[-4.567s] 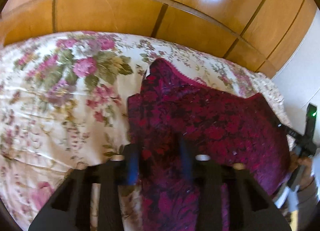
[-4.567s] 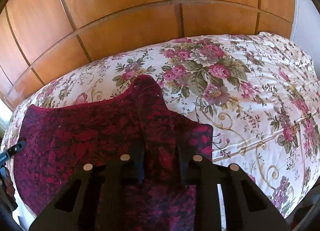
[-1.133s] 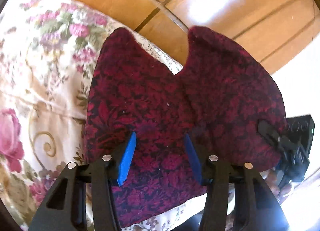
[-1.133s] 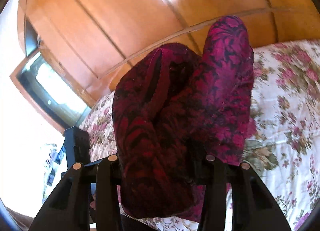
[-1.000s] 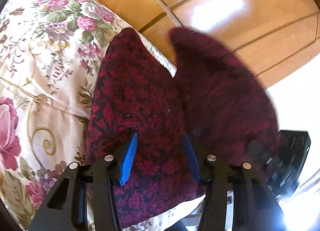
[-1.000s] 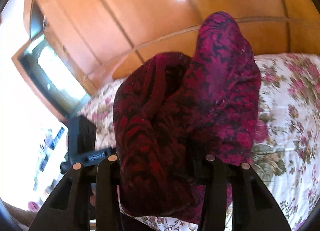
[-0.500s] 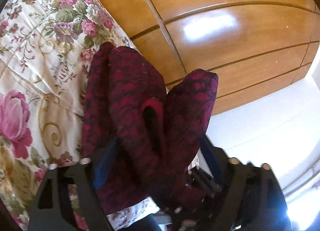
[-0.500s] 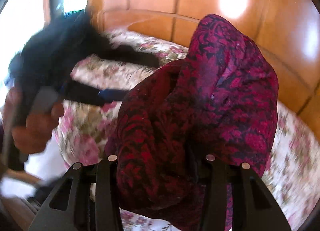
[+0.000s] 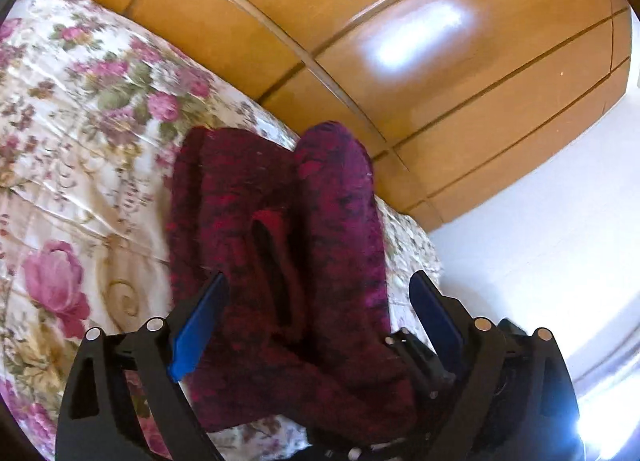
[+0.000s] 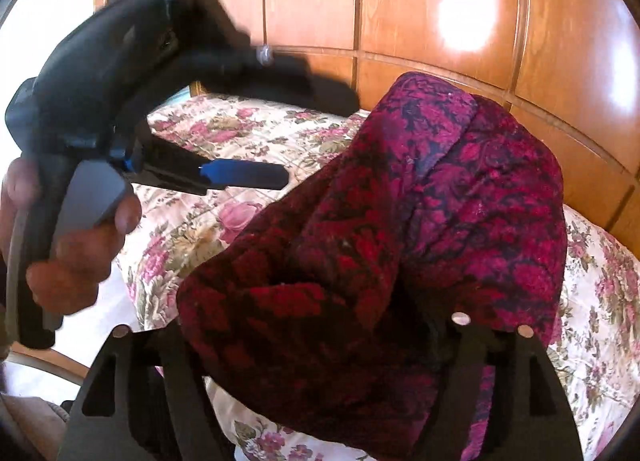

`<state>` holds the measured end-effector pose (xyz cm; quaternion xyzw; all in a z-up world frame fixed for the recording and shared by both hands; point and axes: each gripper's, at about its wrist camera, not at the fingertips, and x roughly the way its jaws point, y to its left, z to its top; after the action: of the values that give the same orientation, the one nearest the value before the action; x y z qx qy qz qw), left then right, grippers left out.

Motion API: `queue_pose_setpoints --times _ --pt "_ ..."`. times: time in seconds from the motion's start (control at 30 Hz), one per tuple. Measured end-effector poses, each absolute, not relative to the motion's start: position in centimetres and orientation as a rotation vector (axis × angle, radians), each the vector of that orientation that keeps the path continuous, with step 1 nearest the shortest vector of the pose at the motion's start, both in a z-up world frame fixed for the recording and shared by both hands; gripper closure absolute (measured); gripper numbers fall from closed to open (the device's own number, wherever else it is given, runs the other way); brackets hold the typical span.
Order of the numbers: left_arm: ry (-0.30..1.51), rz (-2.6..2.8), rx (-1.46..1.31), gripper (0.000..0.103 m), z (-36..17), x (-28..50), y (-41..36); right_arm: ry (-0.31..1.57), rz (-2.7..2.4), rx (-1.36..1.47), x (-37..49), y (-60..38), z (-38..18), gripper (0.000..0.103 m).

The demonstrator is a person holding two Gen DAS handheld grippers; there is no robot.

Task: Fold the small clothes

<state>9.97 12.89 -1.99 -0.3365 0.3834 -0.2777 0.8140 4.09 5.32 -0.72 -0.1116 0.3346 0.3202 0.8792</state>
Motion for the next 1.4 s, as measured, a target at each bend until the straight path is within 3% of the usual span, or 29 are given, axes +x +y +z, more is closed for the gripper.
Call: queue_pose_setpoints --times 0.17,0.23,0.27,0.3,0.33,0.4,0.63,0.73,0.87,1.07,1.13,1.23,1.4 --pt "0.887 -0.536 -0.630 0.012 -2.4 11.2 10.7 0.676 0.706 -0.233 3.2 5.8 -0.9 0.016" --pt "0.879 -0.538 -0.577 0.018 -1.9 11.2 9.8 0.672 0.713 -0.231 2.6 5.6 -1.2 0.015" --pt "0.883 -0.529 -0.537 0.036 -1.7 11.4 9.2 0.675 0.726 -0.219 2.7 5.2 -1.2 0.014" --pt "0.900 -0.514 -0.486 0.063 -1.7 11.6 8.5 0.680 0.740 -0.204 3.3 4.8 -1.2 0.014" --pt "0.922 -0.489 -0.431 0.072 -1.9 11.9 7.9 0.688 0.760 -0.182 3.4 4.4 -1.0 0.014" --pt "0.915 -0.474 -0.399 0.078 -2.2 12.1 7.5 0.734 0.837 -0.090 3.8 2.8 -0.5 0.011" --pt "0.883 -0.463 -0.384 0.081 -1.5 12.2 8.3 0.786 0.903 0.328 5.9 -7.6 1.8 0.011" --pt "0.865 -0.457 -0.348 0.082 -0.8 11.9 7.9 0.776 0.777 0.397 6.3 -10.7 1.6 0.017" --pt "0.837 -0.445 -0.290 0.083 0.3 11.0 7.7 0.813 0.693 0.350 7.4 -10.1 0.2 0.028" --pt "0.893 -0.346 -0.339 0.083 -2.8 10.3 10.8 0.799 0.644 0.114 7.4 -3.7 -1.5 0.025" --pt "0.907 -0.318 -0.386 0.078 -4.4 10.1 11.8 0.774 0.610 -0.005 7.1 -1.5 -2.2 0.023" --pt "0.869 -0.270 -0.316 0.062 -4.3 9.6 11.2 0.770 0.592 -0.072 6.3 -0.8 -3.4 0.017" --pt "0.850 -0.242 -0.260 0.060 -3.6 9.7 10.4 0.824 0.644 -0.050 6.9 -2.4 -2.3 0.018"
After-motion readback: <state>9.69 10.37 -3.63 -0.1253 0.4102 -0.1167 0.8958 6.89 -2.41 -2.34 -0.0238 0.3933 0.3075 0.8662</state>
